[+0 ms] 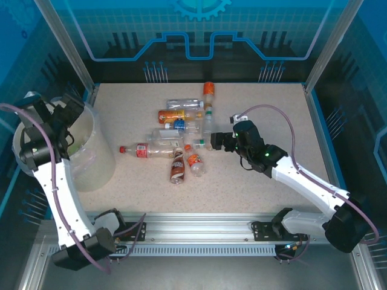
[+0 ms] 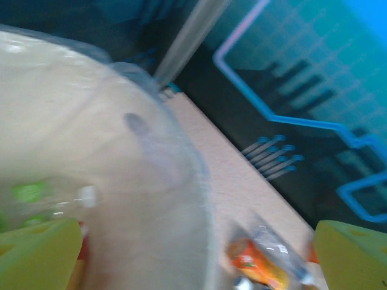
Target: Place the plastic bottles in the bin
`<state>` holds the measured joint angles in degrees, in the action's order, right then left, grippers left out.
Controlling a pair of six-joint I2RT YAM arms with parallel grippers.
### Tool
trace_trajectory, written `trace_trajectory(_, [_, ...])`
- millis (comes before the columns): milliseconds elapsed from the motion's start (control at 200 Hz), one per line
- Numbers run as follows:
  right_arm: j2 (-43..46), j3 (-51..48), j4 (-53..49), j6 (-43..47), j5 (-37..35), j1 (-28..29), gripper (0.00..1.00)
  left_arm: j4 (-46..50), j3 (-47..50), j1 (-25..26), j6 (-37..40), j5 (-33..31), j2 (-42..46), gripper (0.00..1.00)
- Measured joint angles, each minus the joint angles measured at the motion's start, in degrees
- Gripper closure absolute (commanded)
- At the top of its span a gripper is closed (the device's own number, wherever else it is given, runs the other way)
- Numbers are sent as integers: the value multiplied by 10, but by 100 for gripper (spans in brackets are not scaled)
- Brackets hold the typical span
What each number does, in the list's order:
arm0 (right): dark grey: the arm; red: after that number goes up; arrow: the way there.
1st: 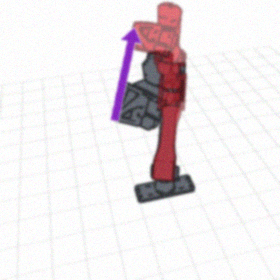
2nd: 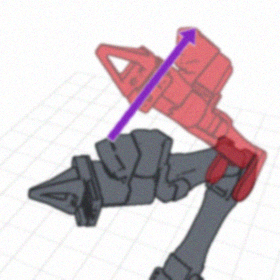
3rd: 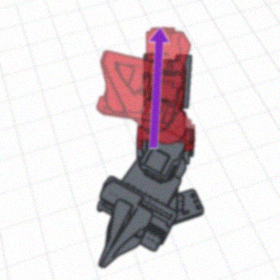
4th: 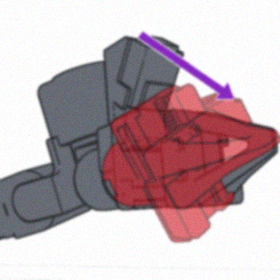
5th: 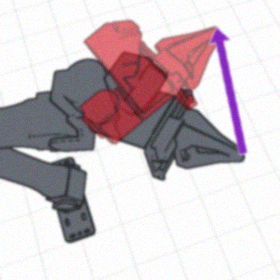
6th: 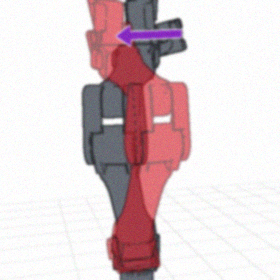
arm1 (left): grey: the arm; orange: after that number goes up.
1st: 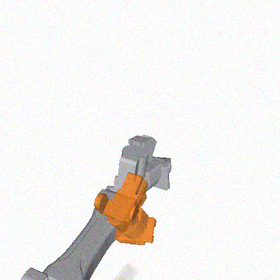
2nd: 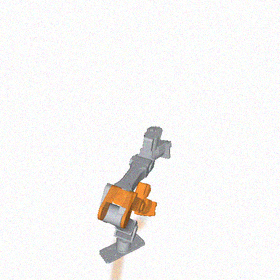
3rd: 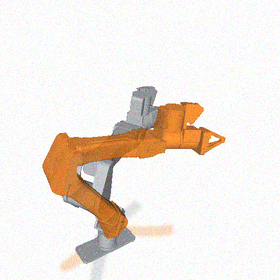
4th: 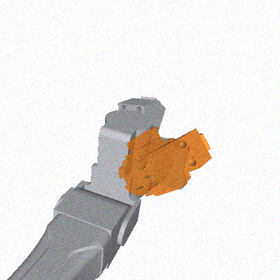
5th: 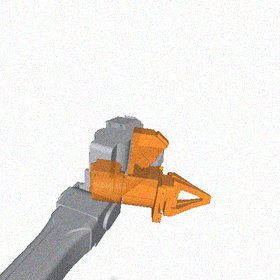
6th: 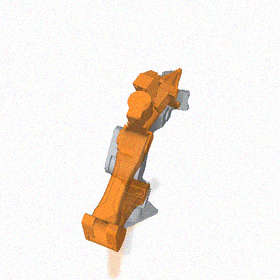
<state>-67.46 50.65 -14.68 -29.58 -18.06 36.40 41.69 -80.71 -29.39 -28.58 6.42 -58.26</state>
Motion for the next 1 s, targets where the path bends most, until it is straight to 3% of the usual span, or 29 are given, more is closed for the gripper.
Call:
trace_trajectory(175, [0, -33, -12, 92, 55, -33, 0, -99, 52, 27, -49, 145, 19, 1])
trace_trajectory(355, [-59, 24, -57, 233, 119, -82, 0, -184, 79, 141, -91, 210, 7, 1])
trace_trajectory(540, [-155, 101, -119, 393, 207, -110, 0, -245, 95, 224, -114, 213, -2, 1])
trace_trajectory(665, [-235, 166, -171, 489, 227, -113, 1, -236, 94, 228, -117, 194, -9, 1])
trace_trajectory(1000, [-414, 311, -248, 673, 196, -116, 3, -163, 80, 228, -78, 174, -24, 1])
